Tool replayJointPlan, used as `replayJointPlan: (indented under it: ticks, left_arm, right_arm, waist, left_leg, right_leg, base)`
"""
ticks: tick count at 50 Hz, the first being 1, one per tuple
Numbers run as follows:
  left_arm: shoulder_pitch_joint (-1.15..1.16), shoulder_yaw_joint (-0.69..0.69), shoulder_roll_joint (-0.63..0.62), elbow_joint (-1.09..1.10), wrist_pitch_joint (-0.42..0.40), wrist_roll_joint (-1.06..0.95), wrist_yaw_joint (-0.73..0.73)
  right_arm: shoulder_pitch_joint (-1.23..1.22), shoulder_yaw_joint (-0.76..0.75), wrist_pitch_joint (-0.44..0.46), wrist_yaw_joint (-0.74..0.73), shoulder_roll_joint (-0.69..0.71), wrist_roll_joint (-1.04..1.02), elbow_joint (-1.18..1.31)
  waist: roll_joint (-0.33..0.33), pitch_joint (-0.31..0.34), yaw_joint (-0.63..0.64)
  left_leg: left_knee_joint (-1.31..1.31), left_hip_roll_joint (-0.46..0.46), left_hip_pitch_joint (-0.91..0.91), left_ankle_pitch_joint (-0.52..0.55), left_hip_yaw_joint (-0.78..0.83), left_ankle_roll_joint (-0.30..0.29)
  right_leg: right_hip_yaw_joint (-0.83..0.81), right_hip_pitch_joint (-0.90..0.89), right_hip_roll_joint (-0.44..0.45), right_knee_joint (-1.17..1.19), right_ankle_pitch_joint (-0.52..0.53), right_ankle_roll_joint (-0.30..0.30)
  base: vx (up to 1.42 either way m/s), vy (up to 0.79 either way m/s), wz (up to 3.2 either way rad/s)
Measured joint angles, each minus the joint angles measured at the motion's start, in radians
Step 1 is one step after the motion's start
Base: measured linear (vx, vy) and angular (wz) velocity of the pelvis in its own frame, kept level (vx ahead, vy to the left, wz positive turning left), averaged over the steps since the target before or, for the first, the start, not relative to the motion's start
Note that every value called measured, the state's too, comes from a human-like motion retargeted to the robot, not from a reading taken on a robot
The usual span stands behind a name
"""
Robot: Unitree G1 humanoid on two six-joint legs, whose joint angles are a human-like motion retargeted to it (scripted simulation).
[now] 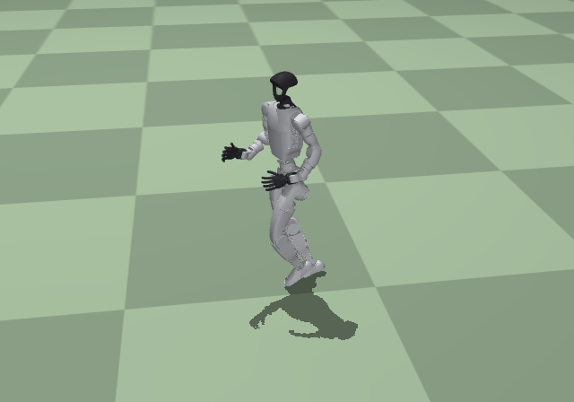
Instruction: Walk run
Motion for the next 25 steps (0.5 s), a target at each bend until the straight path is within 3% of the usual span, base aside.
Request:
replayJointPlan:
  ticks: [3,5,7,8,9,10,12,13,15,17,18,20,22,23,25]
  left_arm:
    - [0.029,0.037,0.062,-0.076,-0.044,-0.057,0.061]
    - [-0.029,0.052,0.043,-0.109,-0.055,-0.08,0.086]
    - [-0.184,0.004,0.024,-0.128,-0.033,-0.076,0.086]
    - [-0.266,-0.031,0.011,-0.131,-0.02,-0.066,0.088]
    - [-0.329,-0.053,-0.009,-0.129,-0.005,-0.06,0.091]
    - [-0.383,-0.068,-0.032,-0.124,0.011,-0.057,0.093]
    - [-0.397,-0.111,-0.049,-0.125,0.037,-0.104,0.113]
    - [-0.388,-0.133,-0.064,-0.138,0.053,-0.121,0.119]
    - [-0.362,-0.089,-0.057,-0.177,0.084,-0.139,0.125]
    - [-0.349,-0.044,-0.026,-0.228,0.102,-0.143,0.125]
    - [-0.343,-0.025,-0.023,-0.251,0.112,-0.142,0.123]
    - [-0.331,0.026,-0.017,-0.284,0.131,-0.155,0.128]
    - [-0.327,0.075,-0.019,-0.273,0.137,-0.151,0.126]
    - [-0.327,0.092,-0.016,-0.257,0.132,-0.141,0.123]
    - [-0.315,0.111,-0.027,-0.217,0.114,-0.102,0.103]
  right_arm:
    - [-0.006,0.01,0.028,0.053,0.036,0.088,-0.068]
    - [-0.004,-0.023,0.041,0.062,0.026,0.102,-0.07]
    - [-0.014,-0.109,0.047,0.075,0.022,0.09,-0.027]
    - [-0.011,-0.152,0.042,0.09,0.027,0.095,0.009]
    - [0.013,-0.183,0.031,0.101,0.042,0.095,0.056]
    - [0.048,-0.208,0.017,0.111,0.061,0.092,0.109]
    - [0.178,-0.199,-0.023,0.121,0.089,0.11,0.198]
    - [0.254,-0.19,-0.039,0.155,0.089,0.135,0.222]
    - [0.362,-0.146,-0.054,0.204,0.054,0.151,0.262]
    - [0.397,-0.134,-0.076,0.203,0.002,0.164,0.242]
    - [0.397,-0.13,-0.084,0.199,-0.022,0.175,0.225]
    - [0.354,-0.115,-0.083,0.181,-0.045,0.186,0.191]
    - [0.258,-0.081,-0.079,0.157,-0.02,0.183,0.182]
    - [0.189,-0.058,-0.077,0.149,0.001,0.178,0.197]
    - [0.051,-0.004,-0.074,0.141,0.029,0.179,0.225]
  waist:
    - [0.021,0.074,0.109]
    - [0.046,0.128,0.149]
    - [0.121,0.221,0.164]
    - [0.144,0.271,0.162]
    - [0.14,0.292,0.15]
    - [0.122,0.298,0.133]
    - [0.08,0.202,0.027]
    - [0.05,0.126,-0.053]
    - [0.024,-0.037,-0.214]
    - [0.061,-0.006,-0.333]
    - [0.058,0.032,-0.387]
    - [0.011,0.1,-0.469]
    - [-0.058,0.145,-0.469]
    - [-0.091,0.167,-0.469]
    - [-0.097,0.202,-0.414]
  left_leg:
    - [-0.479,0.024,0.012,0.038,-0.07,-0.122]
    - [-0.702,0.058,0.054,0.037,-0.157,-0.187]
    - [-0.692,0.073,0.1,0.055,-0.252,-0.144]
    - [-0.591,0.044,0.119,0.017,-0.272,-0.034]
    - [-0.47,0.045,0.112,-0.048,-0.273,-0.011]
    - [-0.338,0.059,0.093,-0.128,-0.264,-0.032]
    - [-0.317,0.013,0.201,-0.253,-0.248,-0.002]
    - [-0.403,-0.036,0.271,-0.248,-0.259,0.01]
    - [-0.545,-0.1,0.366,-0.168,-0.23,0.019]
    - [-0.607,-0.091,0.54,0.082,-0.239,0.006]
    - [-0.61,-0.086,0.616,0.251,-0.235,-0.002]
    - [-0.579,-0.072,0.734,0.464,-0.129,0.028]
    - [-0.427,-0.118,0.744,0.434,-0.07,0.056]
    - [-0.309,-0.125,0.719,0.364,-0.026,0.07]
    - [-0.081,-0.063,0.623,0.204,0.088,0.067]
  right_leg:
    - [-0.165,0.239,0.034,-0.099,0.488,0.083]
    - [-0.098,0.303,0.103,-0.022,0.627,0.072]
    - [-0.133,0.268,0.153,0.218,0.593,0.005]
    - [-0.163,0.22,0.133,0.381,0.542,-0.009]
    - [-0.164,0.144,0.096,0.537,0.481,-0.012]
    - [-0.151,0.053,0.051,0.69,0.416,-0.01]
    - [-0.121,-0.231,-0.064,0.932,0.242,-0.019]
    - [-0.103,-0.364,-0.142,0.958,0.172,-0.001]
    - [-0.056,-0.59,-0.203,0.829,0.076,0.003]
    - [-0.108,-0.629,-0.226,0.54,0.068,0.02]
    - [-0.076,-0.614,-0.211,0.356,0.087,0.067]
    - [0.073,-0.555,-0.188,0.062,0.115,0.16]
    - [0.135,-0.507,-0.217,0.0,0.155,0.171]
    - [0.161,-0.48,-0.224,0.02,0.201,0.159]
    - [0.207,-0.458,-0.154,0.203,0.079,-0.02]
  base:
    - [1.69,-0.51,-0.58]
    - [2.26,-0.58,-0.15]
    - [1.58,-0.53,0.75]
    - [1.9,-0.46,0.66]
    - [1.82,-0.34,0.2]
    - [2.25,-0.29,-0.16]
    - [3.42,-0.31,0.21]
    - [3.56,-0.3,0.48]
    - [2.97,-0.37,0.06]
    - [2.23,-0.31,0.53]
    - [1.52,-0.2,0.85]
    - [1.46,-0.32,0.34]
    - [2.27,-0.66,-0.62]
    - [1.74,-0.41,-0.53]
    - [1.68,-0.2,-0.44]
